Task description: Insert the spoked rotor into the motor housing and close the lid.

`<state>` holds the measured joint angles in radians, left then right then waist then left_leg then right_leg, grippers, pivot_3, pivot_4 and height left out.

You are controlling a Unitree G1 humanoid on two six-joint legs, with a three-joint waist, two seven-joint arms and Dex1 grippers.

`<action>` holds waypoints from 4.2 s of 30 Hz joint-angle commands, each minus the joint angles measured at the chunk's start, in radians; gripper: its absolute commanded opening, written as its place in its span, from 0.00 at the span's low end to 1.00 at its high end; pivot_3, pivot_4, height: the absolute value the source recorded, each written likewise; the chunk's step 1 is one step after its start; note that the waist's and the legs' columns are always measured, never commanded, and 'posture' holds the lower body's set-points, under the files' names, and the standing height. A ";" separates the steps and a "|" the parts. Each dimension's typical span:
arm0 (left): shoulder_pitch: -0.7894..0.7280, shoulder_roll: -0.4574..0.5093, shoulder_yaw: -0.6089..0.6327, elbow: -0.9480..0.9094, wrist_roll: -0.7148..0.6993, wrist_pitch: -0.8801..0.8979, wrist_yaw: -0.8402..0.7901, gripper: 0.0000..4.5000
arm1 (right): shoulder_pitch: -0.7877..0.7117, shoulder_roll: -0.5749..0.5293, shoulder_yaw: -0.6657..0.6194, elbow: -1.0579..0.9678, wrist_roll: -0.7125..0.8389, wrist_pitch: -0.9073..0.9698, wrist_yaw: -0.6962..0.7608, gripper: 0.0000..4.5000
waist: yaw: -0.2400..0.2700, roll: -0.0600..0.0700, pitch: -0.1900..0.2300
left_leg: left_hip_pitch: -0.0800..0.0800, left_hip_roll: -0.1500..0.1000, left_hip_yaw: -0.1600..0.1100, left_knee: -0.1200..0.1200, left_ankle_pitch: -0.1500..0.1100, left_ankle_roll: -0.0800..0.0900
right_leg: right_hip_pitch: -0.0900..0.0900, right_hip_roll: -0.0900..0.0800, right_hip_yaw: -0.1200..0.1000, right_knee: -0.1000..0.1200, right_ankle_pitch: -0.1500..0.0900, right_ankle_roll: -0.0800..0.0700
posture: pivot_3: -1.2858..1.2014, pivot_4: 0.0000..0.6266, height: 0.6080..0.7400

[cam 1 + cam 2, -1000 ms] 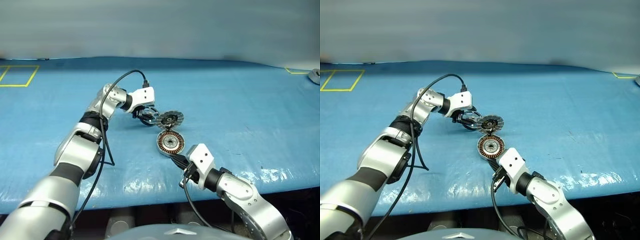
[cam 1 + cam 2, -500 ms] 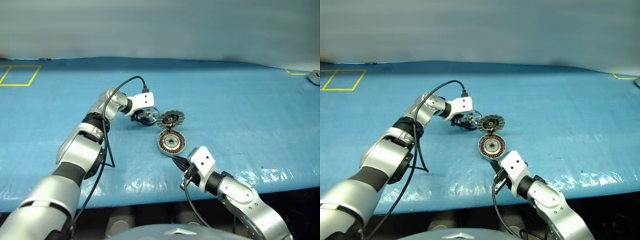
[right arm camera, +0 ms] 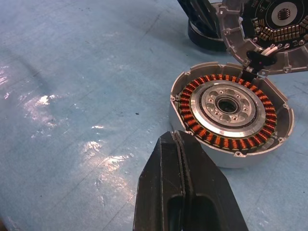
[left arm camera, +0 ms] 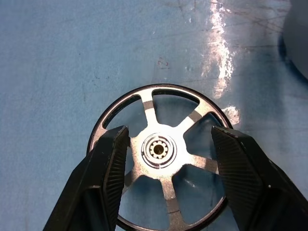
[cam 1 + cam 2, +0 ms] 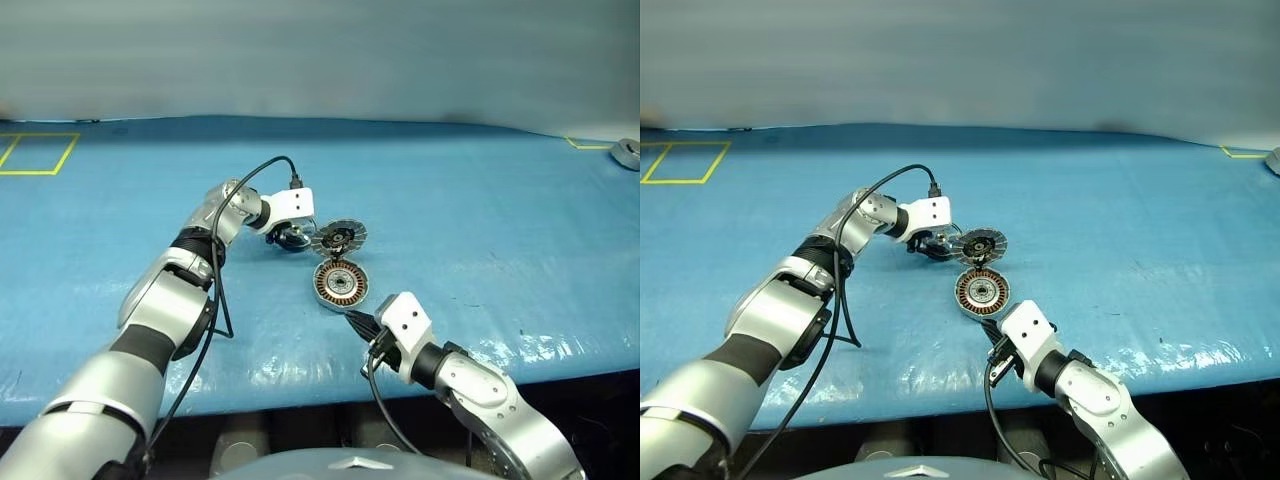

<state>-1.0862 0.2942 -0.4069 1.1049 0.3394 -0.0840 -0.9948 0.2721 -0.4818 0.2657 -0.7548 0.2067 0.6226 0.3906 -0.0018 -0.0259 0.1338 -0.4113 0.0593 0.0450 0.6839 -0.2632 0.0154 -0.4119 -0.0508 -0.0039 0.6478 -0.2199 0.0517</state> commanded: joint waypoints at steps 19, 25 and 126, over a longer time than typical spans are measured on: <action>0.065 0.032 -0.071 0.017 0.089 -0.050 0.027 0.37 | -0.005 0.002 -0.014 -0.017 -0.008 -0.003 -0.003 0.00 | -0.008 0.002 -0.004 | 0.003 0.000 0.002 0.000 0.000 0.000 | 0.001 0.000 0.002 0.002 0.000 0.000 | 0.52 0.24 1.00; 0.093 0.061 -0.069 -0.006 0.089 -0.076 0.006 0.30 | 0.001 0.001 -0.027 -0.027 -0.005 -0.001 -0.005 0.00 | -0.010 0.003 -0.007 | 0.004 0.000 0.002 0.000 0.000 0.000 | 0.002 0.000 0.003 0.002 0.000 0.000 | 0.52 0.24 1.00; 0.434 0.109 -0.098 -0.992 -0.270 0.325 -0.106 0.40 | 0.134 0.102 -0.112 0.028 -0.007 -0.126 -0.033 0.00 | 0.016 0.007 -0.005 | 0.001 0.001 0.002 -0.001 0.000 0.000 | -0.001 0.010 0.017 -0.002 -0.003 0.001 | 0.52 0.24 1.00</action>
<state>-0.6497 0.4067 -0.4862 0.1060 0.0465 0.2429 -1.1107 0.4052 -0.3831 0.1515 -0.7101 0.2018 0.5231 0.3628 0.0146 -0.0189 0.1291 -0.4105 0.0604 0.0469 0.6829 -0.2632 0.0156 -0.4133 -0.0405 0.0127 0.6459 -0.2232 0.0527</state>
